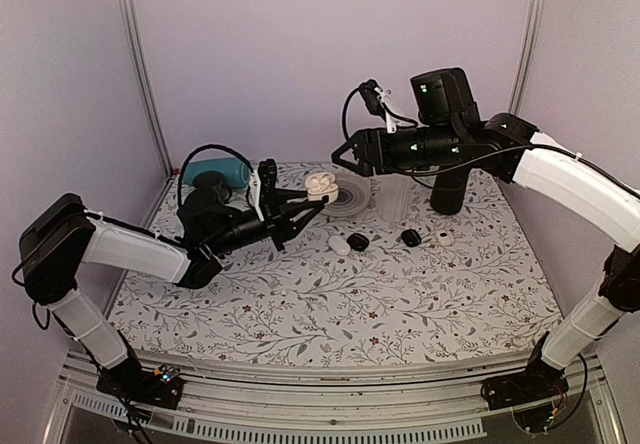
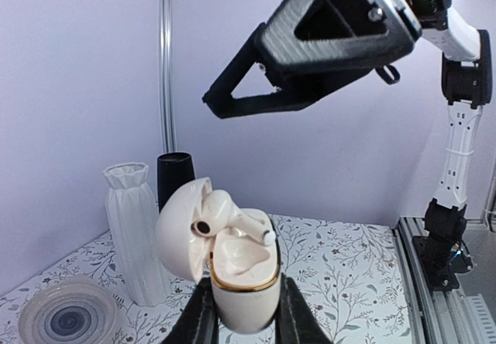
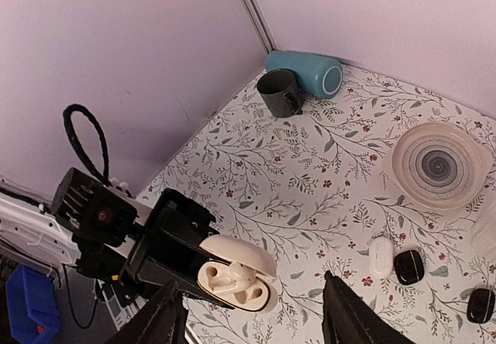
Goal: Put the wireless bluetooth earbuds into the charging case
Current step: Adjust the right earbud in the right side groove of the charging case.
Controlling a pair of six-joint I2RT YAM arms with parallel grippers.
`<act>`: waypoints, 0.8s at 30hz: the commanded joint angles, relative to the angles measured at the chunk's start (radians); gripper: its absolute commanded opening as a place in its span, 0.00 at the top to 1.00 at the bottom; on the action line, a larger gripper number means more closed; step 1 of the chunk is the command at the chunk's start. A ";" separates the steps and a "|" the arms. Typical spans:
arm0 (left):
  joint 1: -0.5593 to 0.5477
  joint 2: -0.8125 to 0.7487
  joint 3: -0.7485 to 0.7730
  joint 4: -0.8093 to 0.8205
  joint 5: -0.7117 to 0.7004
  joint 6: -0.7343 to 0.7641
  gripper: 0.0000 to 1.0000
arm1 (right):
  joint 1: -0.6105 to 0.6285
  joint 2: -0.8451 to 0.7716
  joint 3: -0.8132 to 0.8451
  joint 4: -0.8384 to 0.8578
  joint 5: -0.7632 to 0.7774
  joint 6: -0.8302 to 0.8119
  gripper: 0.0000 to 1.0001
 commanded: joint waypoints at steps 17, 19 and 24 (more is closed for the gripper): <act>-0.030 0.055 0.067 0.020 -0.094 0.038 1.00 | 0.040 0.128 0.194 -0.219 0.105 0.115 0.60; -0.030 0.057 0.071 0.022 -0.089 0.035 1.00 | 0.041 0.128 0.197 -0.236 0.129 0.100 0.58; -0.030 0.065 0.078 0.022 -0.076 0.028 1.00 | 0.042 0.131 0.197 -0.228 0.105 0.082 0.48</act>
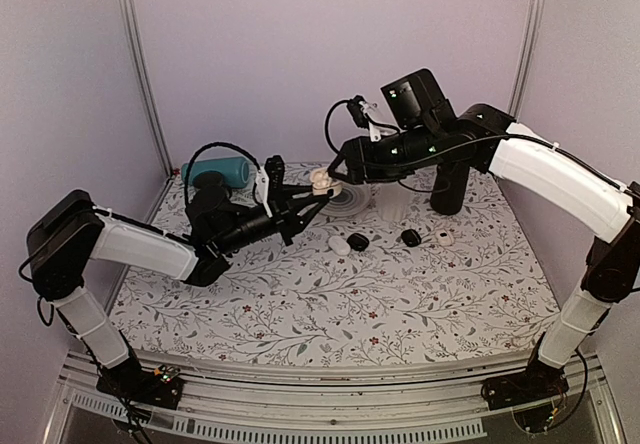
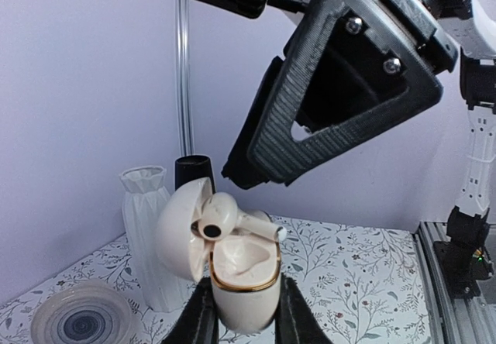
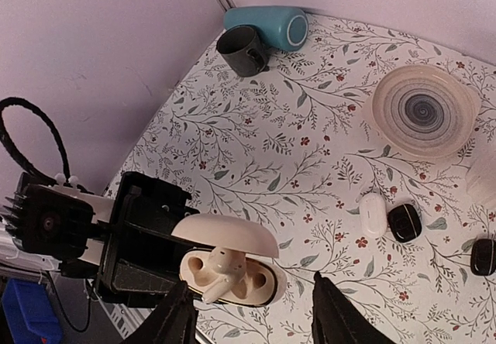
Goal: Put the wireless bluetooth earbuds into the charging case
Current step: Adjust the right earbud in the right side groove of the charging case.
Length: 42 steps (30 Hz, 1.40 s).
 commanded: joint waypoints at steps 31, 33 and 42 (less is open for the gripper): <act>-0.015 0.002 0.007 0.044 0.033 -0.026 1.00 | 0.017 0.021 0.016 -0.037 0.044 -0.070 0.56; -0.014 0.002 0.004 0.052 0.041 -0.031 1.00 | 0.018 0.017 0.013 -0.032 0.044 -0.076 0.57; -0.013 0.004 -0.003 0.084 0.100 -0.064 1.00 | 0.017 -0.005 -0.008 -0.002 0.026 -0.110 0.63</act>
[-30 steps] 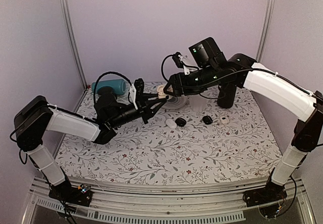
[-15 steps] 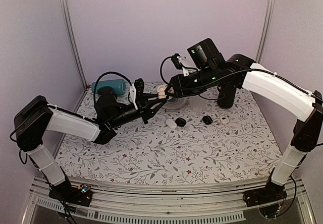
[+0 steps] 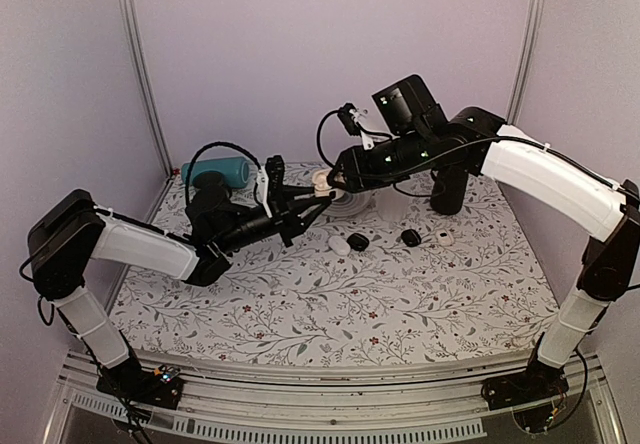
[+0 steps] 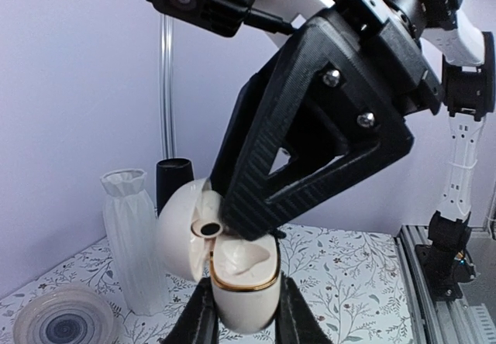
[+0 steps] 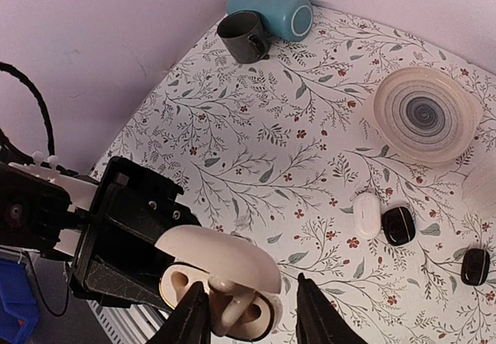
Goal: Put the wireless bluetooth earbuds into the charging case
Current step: Adjust the right earbud in the right side groove of the charging case.
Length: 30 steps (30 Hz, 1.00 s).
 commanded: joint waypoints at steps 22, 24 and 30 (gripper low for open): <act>0.042 0.014 -0.004 0.148 0.197 -0.199 1.00 | 0.004 -0.063 -0.046 0.033 -0.060 -0.181 0.71; 0.047 0.014 -0.004 0.154 0.212 -0.209 1.00 | 0.003 -0.064 -0.051 0.036 -0.069 -0.187 0.71; 0.049 0.015 -0.008 0.156 0.221 -0.214 1.00 | -0.010 -0.075 -0.065 0.066 -0.123 -0.191 0.61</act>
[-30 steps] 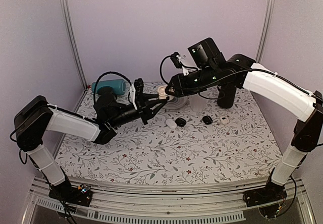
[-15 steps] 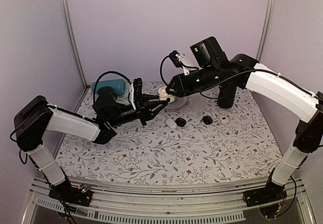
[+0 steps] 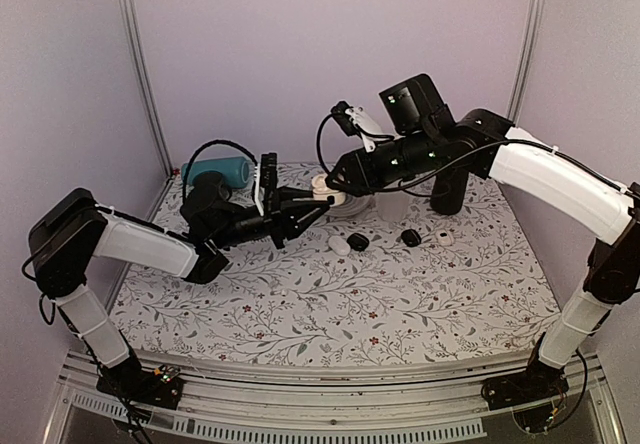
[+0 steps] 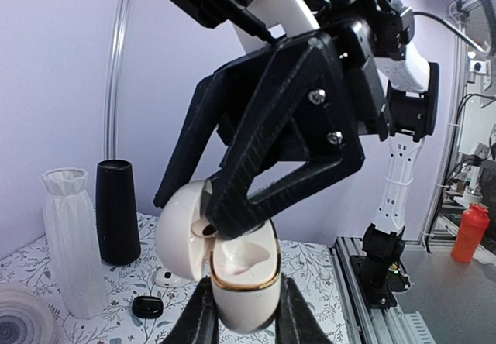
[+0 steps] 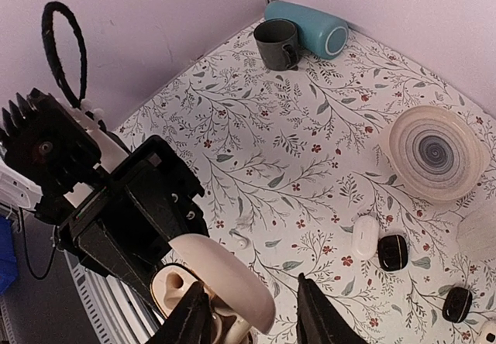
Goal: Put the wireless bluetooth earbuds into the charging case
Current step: Adjust the right earbud in the right side groove of the charging case.
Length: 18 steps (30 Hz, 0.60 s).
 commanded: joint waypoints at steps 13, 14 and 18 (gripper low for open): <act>0.011 0.003 -0.010 0.045 0.005 0.007 1.00 | -0.079 -0.098 -0.095 0.135 -0.200 0.085 0.40; 0.011 0.003 -0.011 0.042 0.001 0.010 1.00 | -0.083 -0.106 -0.105 0.144 -0.207 0.092 0.38; 0.009 0.000 -0.013 0.034 -0.019 0.023 1.00 | -0.093 -0.141 -0.147 0.172 -0.212 0.120 0.37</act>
